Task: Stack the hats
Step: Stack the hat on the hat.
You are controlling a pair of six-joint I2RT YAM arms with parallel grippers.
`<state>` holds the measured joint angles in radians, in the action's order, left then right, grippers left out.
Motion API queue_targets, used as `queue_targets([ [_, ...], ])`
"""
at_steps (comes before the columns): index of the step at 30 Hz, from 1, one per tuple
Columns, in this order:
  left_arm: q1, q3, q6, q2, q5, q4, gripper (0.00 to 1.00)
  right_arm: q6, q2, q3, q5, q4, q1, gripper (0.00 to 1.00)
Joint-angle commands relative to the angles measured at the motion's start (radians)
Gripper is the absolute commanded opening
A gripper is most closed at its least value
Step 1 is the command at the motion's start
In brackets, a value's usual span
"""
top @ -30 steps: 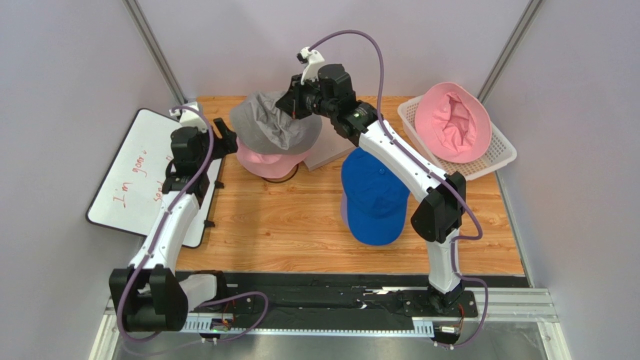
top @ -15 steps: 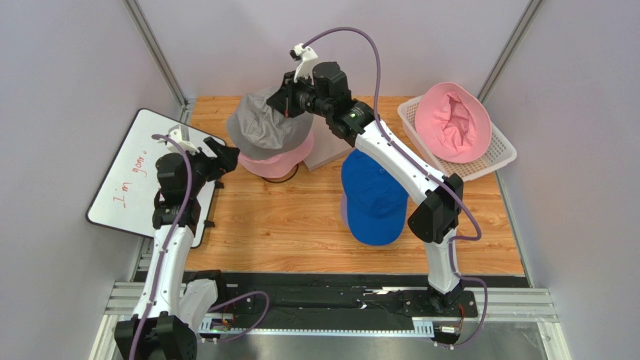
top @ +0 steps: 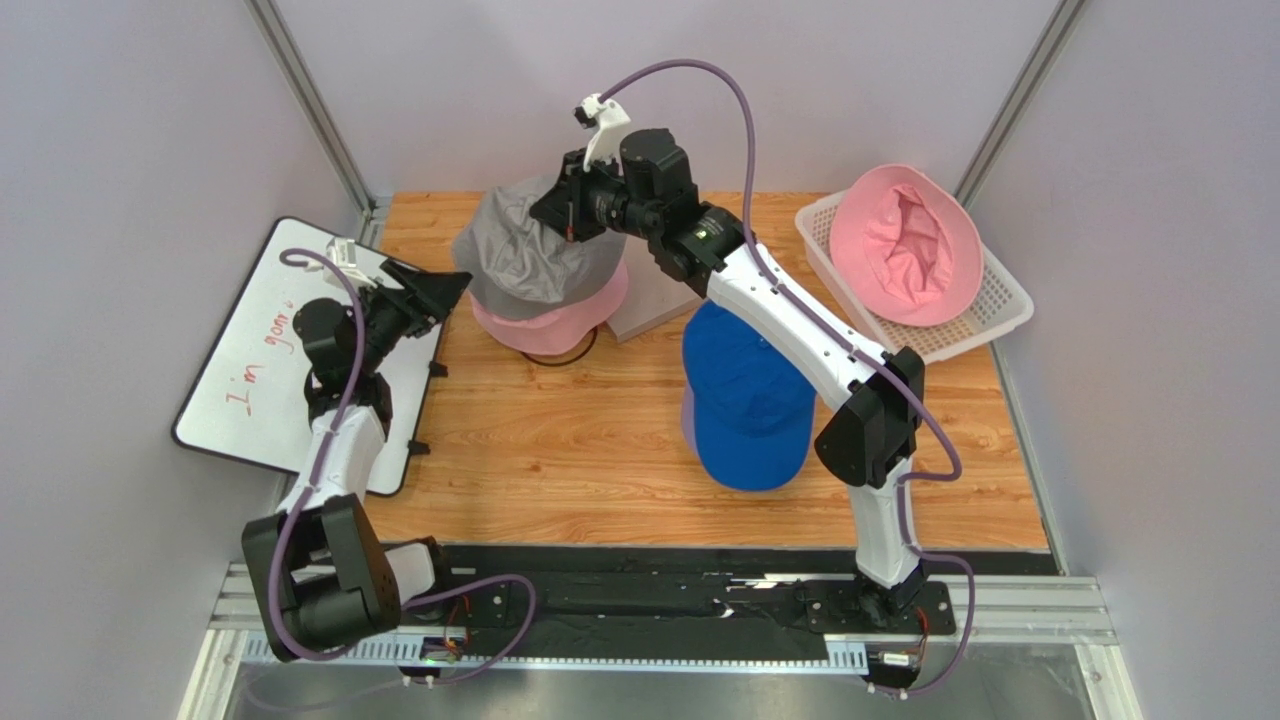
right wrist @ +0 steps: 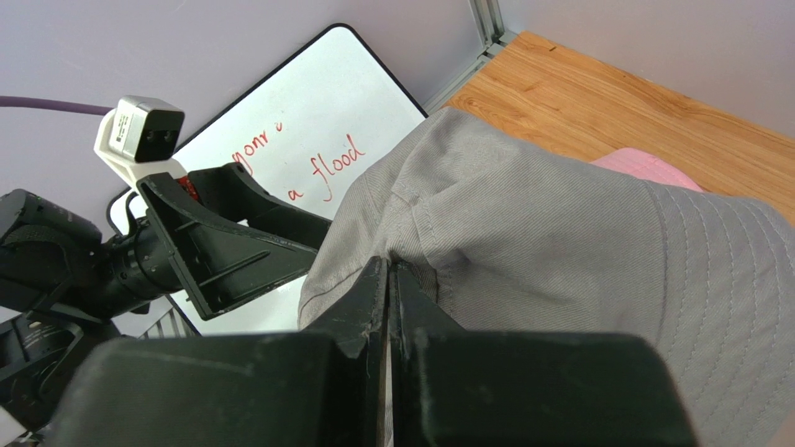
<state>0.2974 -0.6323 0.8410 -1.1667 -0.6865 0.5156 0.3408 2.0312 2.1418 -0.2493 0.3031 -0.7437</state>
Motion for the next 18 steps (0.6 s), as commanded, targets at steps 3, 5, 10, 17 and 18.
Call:
queue_targets([
  [3, 0.008, -0.033, 0.036, -0.05, -0.079, 0.192, 0.75, -0.005, -0.045, 0.003, -0.013, 0.005, -0.003, 0.0],
  [5, 0.006, -0.049, 0.001, -0.063, -0.058, 0.132, 0.74, -0.005, -0.045, 0.004, -0.011, 0.004, -0.005, 0.0],
  [10, 0.008, -0.055, 0.012, -0.139, -0.074, 0.185, 0.74, -0.002, -0.045, 0.006, -0.018, 0.004, -0.003, 0.0],
  [17, 0.0, -0.076, 0.023, -0.18, -0.088, 0.242, 0.71, 0.006, -0.037, 0.006, -0.024, 0.007, -0.003, 0.0],
  [18, -0.004, -0.079, 0.027, -0.186, -0.091, 0.248, 0.7, 0.006, -0.037, 0.006, -0.025, 0.007, -0.003, 0.0],
])
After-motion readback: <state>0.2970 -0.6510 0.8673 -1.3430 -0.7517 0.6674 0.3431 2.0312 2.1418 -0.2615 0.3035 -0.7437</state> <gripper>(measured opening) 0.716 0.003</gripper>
